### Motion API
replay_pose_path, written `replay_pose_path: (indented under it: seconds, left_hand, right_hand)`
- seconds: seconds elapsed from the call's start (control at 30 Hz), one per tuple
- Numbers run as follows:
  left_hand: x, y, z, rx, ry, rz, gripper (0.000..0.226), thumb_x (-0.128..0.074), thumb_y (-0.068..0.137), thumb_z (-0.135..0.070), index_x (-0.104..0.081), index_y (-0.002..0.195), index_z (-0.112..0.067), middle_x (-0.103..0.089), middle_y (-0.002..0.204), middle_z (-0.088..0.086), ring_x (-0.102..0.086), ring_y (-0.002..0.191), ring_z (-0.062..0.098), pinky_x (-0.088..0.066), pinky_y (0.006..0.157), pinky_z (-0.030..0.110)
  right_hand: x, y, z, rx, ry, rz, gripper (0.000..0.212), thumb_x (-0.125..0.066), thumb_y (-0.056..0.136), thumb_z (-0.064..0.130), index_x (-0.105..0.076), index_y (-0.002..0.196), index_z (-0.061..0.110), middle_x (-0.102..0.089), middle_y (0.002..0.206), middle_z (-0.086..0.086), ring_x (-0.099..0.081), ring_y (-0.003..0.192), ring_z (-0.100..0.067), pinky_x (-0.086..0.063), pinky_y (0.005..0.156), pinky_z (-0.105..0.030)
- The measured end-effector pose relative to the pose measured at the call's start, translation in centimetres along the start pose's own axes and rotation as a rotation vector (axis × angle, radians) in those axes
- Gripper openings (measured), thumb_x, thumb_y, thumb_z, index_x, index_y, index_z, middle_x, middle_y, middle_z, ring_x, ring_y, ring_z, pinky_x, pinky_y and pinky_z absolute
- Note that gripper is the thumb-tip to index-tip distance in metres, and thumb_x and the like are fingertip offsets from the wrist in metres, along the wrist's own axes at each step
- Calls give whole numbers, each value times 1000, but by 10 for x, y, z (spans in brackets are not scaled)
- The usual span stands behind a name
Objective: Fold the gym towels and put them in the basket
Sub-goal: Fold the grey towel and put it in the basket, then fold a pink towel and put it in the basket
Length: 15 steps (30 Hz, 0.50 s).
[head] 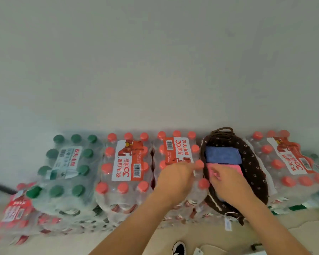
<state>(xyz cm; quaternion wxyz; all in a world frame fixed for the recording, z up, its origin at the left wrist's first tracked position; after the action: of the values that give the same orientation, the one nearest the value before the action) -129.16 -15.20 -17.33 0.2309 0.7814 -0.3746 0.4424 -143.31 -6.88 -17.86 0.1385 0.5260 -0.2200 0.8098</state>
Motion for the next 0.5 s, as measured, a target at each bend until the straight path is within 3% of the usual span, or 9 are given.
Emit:
replay_pose_path:
  seconds: [0.17,0.3,0.43,0.5]
  left_hand:
    - [86,-105,64,164,-180,-305,24,-49,92,-20,-69,104,-25,-72,94,-6,-63,80,12,-52,72,30]
    - [139,-201,121,345,-230,-531,22,-54,90,-15,-71,101,-25,-65,91,-11,-53,78,1,-41,71,9]
    - [174,-299,165,563,-266,-733,22,-54,90,-18,-71,99,-28,-68,92,-15,-56,81,0,-46,76,17]
    - [184,-343,183,671,-245,-793,23,-53,90,-17,-71,99,-28,-68,93,-15,-58,84,0,-46,78,18]
  right_hand:
    - [-3,-25,151,332,47,-7,15,-55,93,24,-65,103,27,-69,92,8,-64,82,-11,-54,76,-36]
    - [-29,-53,269,578,88,35,19,-56,92,26,-68,106,30,-70,84,13,-63,74,-2,-54,72,-33]
    - [-71,-85,375,763,97,192,19,-56,93,24,-67,107,29,-66,76,16,-60,67,2,-49,65,-18]
    - [-96,-102,421,847,68,281,19,-56,93,25,-68,106,31,-67,76,13,-61,69,-1,-50,68,-20]
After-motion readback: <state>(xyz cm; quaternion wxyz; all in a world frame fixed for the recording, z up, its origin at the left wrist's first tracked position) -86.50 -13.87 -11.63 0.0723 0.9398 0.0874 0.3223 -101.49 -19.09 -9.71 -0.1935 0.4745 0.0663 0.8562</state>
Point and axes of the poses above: each hand's wrist, its own y-axis towards the middle knuckle, its own x-axis out of the back of the hand, z = x × y, the point moved 3 cm from there along y, towards the middle knuckle
